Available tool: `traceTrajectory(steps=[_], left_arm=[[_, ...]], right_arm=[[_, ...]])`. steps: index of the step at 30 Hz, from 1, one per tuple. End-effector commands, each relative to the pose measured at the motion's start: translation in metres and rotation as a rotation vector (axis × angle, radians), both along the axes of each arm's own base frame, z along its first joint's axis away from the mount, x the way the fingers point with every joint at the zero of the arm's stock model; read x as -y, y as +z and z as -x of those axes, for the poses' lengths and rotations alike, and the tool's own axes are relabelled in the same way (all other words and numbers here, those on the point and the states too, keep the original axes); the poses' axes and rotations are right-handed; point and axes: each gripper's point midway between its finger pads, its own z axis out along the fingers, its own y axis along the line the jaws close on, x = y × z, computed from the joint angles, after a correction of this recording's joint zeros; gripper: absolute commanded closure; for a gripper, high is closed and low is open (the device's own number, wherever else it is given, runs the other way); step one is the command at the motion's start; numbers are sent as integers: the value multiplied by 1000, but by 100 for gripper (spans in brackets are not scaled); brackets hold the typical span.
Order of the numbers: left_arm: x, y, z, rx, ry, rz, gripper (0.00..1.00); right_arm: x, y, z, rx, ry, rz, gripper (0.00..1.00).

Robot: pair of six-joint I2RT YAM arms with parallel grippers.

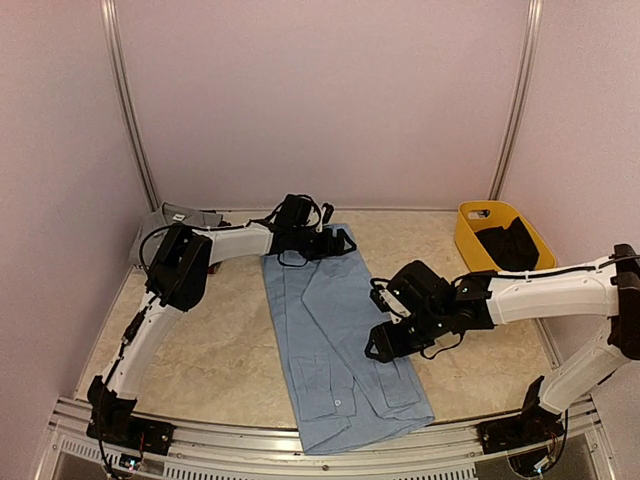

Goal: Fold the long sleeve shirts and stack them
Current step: Rotate the rectangle-folded shirt at the center of the board.

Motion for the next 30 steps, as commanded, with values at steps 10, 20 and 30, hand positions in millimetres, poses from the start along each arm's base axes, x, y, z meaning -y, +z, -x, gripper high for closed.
traceTrajectory(steps=[10, 20, 30], left_arm=[[52, 7, 11, -59, -166, 225, 6], [-9, 114, -14, 184, -53, 260, 1], [-48, 152, 1, 228, -6, 282, 1]], right_arm=[[21, -1, -6, 16, -73, 28, 41], [6, -6, -10, 57, 13, 2, 42], [-18, 18, -72, 200, -3, -43, 42]])
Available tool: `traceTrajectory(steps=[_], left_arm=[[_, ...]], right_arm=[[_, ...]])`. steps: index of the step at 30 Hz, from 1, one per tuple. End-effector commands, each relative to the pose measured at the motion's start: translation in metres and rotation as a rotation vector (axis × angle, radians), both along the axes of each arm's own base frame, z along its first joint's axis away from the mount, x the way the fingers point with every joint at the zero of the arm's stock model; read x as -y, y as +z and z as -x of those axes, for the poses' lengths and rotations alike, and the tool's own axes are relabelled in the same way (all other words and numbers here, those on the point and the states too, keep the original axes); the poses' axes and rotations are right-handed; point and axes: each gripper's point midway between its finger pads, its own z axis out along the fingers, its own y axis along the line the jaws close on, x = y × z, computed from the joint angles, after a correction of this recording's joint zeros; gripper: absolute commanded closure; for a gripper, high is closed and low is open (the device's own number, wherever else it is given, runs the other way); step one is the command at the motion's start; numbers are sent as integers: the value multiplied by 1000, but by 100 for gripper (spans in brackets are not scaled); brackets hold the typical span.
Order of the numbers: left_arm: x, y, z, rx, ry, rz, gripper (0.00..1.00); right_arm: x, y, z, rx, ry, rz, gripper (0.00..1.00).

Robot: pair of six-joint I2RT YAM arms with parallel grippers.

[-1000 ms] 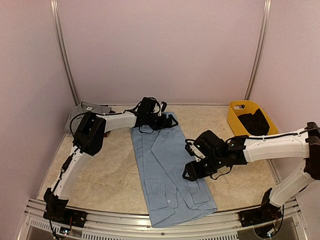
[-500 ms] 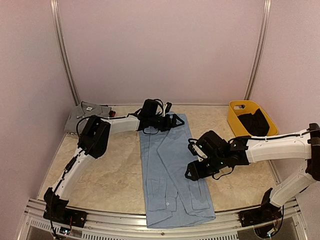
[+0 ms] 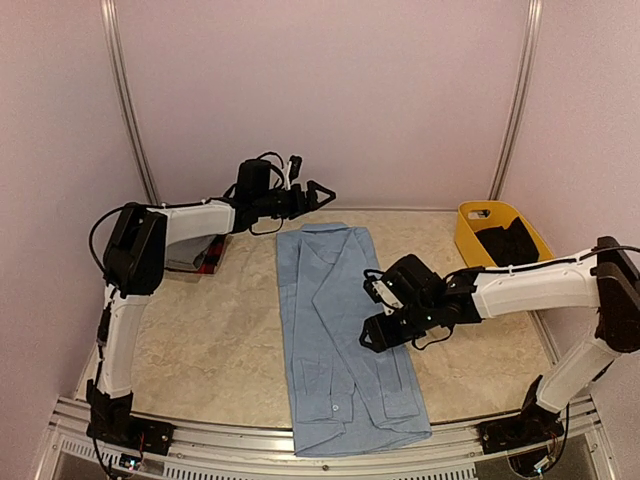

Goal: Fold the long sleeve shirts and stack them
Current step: Rotate the rectangle-folded shirt at the center of the board.

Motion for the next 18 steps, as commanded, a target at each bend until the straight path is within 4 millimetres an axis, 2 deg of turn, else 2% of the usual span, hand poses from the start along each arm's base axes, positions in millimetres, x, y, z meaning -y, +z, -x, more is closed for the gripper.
traceTrajectory(steps=[1, 2, 4, 8, 9, 12, 13, 18], left_arm=[[-14, 6, 18, 23, 31, -8, 1], [-21, 12, 25, 33, 47, -15, 1], [-34, 6, 39, 23, 86, -53, 1], [-66, -18, 78, -26, 168, -140, 1], [-71, -12, 89, -14, 180, -142, 1], [-82, -26, 118, -40, 206, -194, 1], [-84, -24, 128, -35, 209, -198, 1], [-90, -35, 164, -57, 219, -264, 1]], right_arm=[[-17, 29, -54, 133, -27, -65, 42], [-19, 35, -65, 155, -34, -77, 42], [-26, 50, -90, 198, -42, -99, 42], [-32, 54, -136, 229, -54, -100, 42], [-33, 53, -145, 232, -54, -104, 42], [-36, 51, -175, 234, -53, -134, 42], [-37, 48, -184, 234, -53, -135, 42], [-43, 30, -215, 222, -36, -164, 43]])
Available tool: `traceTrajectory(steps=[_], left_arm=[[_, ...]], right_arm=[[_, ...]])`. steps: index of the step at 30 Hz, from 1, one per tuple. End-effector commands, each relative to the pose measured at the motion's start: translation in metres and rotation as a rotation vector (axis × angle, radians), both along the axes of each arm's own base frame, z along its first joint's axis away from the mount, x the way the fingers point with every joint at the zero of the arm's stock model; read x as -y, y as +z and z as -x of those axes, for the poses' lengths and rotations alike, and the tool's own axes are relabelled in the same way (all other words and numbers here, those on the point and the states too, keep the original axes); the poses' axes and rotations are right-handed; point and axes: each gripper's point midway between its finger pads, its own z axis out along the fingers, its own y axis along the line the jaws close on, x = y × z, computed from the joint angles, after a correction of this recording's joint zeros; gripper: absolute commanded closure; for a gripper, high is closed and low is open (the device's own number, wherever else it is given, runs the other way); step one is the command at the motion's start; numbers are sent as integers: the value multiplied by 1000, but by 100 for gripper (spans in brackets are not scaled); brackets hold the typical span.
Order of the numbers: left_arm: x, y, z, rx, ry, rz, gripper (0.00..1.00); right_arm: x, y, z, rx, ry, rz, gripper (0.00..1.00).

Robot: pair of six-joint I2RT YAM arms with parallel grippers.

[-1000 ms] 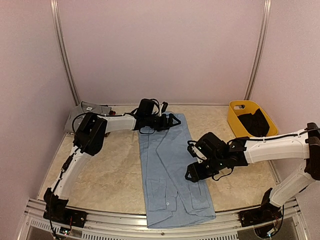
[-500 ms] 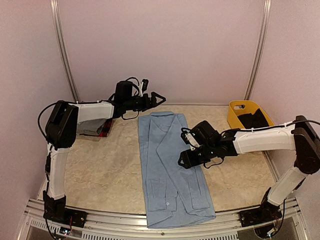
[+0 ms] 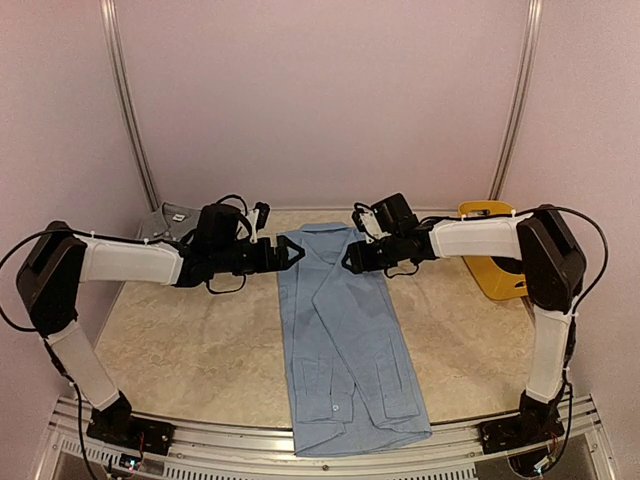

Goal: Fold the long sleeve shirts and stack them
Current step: Rotate the rectangle-folded shirt at the center of the board, then move the rectangle-folded shirt to the center of the board.

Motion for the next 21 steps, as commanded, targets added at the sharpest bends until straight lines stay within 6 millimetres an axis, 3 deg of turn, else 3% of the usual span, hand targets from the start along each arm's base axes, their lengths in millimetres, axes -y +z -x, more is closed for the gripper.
traceTrajectory(steps=[1, 10, 13, 21], left_arm=[[-8, -1, 22, 27, 34, -80, 1], [-16, -33, 75, -25, 7, -160, 1], [-10, -44, 93, -50, -25, -157, 1], [28, -67, 121, -135, -131, -142, 1]], right_arm=[[-10, -12, -22, 5, 66, -41, 43], [-21, -50, -49, -40, 110, -54, 43], [-11, -55, -60, -48, 64, -66, 43], [25, -71, -93, -93, -80, -91, 44]])
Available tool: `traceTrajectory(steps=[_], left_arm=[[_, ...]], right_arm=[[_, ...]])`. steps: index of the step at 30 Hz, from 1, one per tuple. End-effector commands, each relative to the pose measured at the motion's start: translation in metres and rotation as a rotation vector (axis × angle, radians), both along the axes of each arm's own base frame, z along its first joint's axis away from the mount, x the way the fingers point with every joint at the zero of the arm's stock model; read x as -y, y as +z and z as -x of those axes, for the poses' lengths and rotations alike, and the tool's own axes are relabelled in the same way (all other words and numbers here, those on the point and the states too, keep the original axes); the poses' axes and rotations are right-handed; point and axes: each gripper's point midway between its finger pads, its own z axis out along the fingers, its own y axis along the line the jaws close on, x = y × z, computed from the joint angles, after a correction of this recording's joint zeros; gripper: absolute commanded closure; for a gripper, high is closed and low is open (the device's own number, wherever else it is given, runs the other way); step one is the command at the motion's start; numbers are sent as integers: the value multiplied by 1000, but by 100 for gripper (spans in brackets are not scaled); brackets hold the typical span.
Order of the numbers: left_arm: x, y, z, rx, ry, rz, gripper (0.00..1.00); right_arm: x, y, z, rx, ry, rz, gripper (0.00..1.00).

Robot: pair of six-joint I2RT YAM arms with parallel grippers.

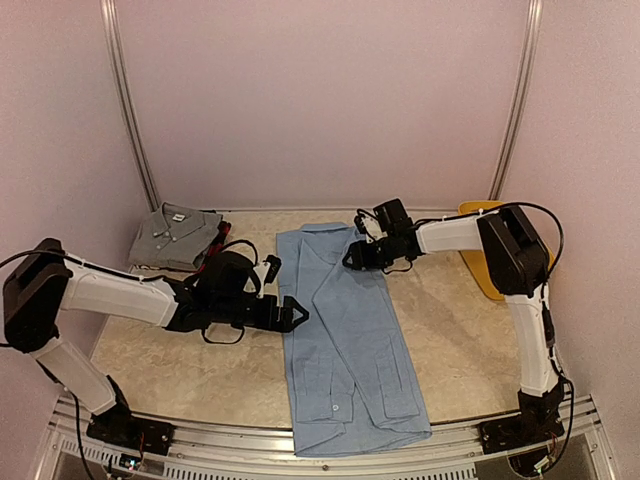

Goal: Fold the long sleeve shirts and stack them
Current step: Move the rectangle-folded shirt to the center of the board.

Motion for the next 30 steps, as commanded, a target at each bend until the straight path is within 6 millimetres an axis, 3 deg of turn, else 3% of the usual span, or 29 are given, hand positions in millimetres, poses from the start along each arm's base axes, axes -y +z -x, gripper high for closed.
traceTrajectory(steps=[1, 7, 11, 22, 25, 30], left_arm=[[25, -6, 11, -40, -42, 28, 1], [51, -13, 30, -69, -117, 31, 2], [59, -23, 31, -91, -119, 17, 2], [40, -72, -8, -195, -21, -92, 3], [34, -79, -24, -198, -7, -103, 3], [40, -72, -56, -165, -8, -92, 3]], right_arm=[[23, -8, -25, -16, -100, -25, 43], [32, -16, -49, -31, -143, -65, 44], [31, -24, -57, -36, -143, -57, 44], [67, -28, -80, -43, -225, -61, 44], [76, -30, -84, -43, -244, -56, 44], [89, -34, -99, -40, -257, -62, 44]])
